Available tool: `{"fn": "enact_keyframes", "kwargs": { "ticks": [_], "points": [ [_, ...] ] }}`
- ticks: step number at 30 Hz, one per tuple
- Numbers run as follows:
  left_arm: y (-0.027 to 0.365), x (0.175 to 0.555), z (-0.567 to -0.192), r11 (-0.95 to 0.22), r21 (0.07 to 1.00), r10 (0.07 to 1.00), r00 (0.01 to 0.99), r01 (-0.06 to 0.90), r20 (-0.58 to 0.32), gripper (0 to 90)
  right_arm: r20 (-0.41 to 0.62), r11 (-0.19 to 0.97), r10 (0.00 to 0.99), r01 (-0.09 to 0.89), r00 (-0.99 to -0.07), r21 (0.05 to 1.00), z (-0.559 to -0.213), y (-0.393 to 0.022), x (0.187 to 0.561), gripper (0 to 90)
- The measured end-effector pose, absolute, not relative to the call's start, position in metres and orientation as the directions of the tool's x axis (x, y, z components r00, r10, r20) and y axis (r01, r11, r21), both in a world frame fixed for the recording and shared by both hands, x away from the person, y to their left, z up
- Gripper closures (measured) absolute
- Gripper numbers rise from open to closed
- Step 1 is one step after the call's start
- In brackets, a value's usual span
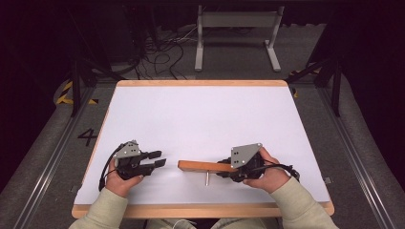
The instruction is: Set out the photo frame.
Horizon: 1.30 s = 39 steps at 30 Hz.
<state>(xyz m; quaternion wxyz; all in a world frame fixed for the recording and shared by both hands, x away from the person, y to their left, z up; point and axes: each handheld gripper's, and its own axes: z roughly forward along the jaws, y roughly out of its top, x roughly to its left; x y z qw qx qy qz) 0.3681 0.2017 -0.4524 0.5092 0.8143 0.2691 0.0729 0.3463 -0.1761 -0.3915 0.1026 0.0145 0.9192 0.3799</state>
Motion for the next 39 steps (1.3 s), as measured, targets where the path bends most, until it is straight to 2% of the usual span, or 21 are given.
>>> {"fn": "enact_keyframes", "kwargs": {
  "ticks": [6,7,8,14,18,24,28,34,35,36,39],
  "points": [
    [0.204,0.370,-0.453,-0.330,0.867,0.519,0.839,0.374,-0.164,58.7,-0.145,0.703,0.113,-0.024,-0.983,0.711,-0.392,-0.179,0.340,53.0],
    [0.204,0.370,-0.454,-0.329,0.866,0.521,0.838,0.375,-0.165,58.7,-0.141,0.698,0.123,-0.015,-0.982,0.716,-0.392,-0.180,0.339,49.2],
    [0.204,0.371,-0.454,-0.328,0.866,0.524,0.835,0.378,-0.166,58.4,-0.107,0.681,0.165,0.035,-0.981,0.731,-0.391,-0.183,0.339,38.1],
    [0.202,0.373,-0.453,-0.353,0.860,0.541,0.831,0.367,-0.133,56.0,-0.092,0.673,0.235,0.094,-0.968,0.733,-0.391,-0.192,0.337,28.4],
    [0.198,0.375,-0.453,-0.371,0.851,0.547,0.828,0.371,-0.123,50.4,-0.076,0.671,0.290,0.146,-0.954,0.727,-0.391,-0.202,0.334,26.9],
    [0.198,0.378,-0.453,-0.366,0.851,0.556,0.822,0.377,-0.125,47.0,-0.051,0.673,0.362,0.223,-0.931,0.705,-0.396,-0.220,0.330,26.7],
    [0.197,0.378,-0.453,-0.367,0.849,0.560,0.819,0.380,-0.125,46.1,-0.028,0.679,0.385,0.263,-0.923,0.686,-0.402,-0.230,0.329,34.3],
    [0.197,0.378,-0.453,-0.367,0.849,0.562,0.818,0.380,-0.124,45.5,0.009,0.704,0.386,0.301,-0.923,0.644,-0.413,-0.238,0.331,58.3],
    [0.197,0.378,-0.453,-0.365,0.850,0.565,0.816,0.381,-0.124,45.2,0.009,0.712,0.377,0.296,-0.926,0.637,-0.414,-0.238,0.332,62.3],
    [0.198,0.378,-0.452,-0.362,0.850,0.568,0.814,0.382,-0.124,45.0,0.009,0.712,0.377,0.296,-0.926,0.637,-0.414,-0.238,0.332,62.3],
    [0.198,0.379,-0.453,-0.362,0.849,0.570,0.812,0.385,-0.125,44.8,0.003,0.743,0.335,0.266,-0.942,0.614,-0.420,-0.234,0.332,76.9]
  ]
}}
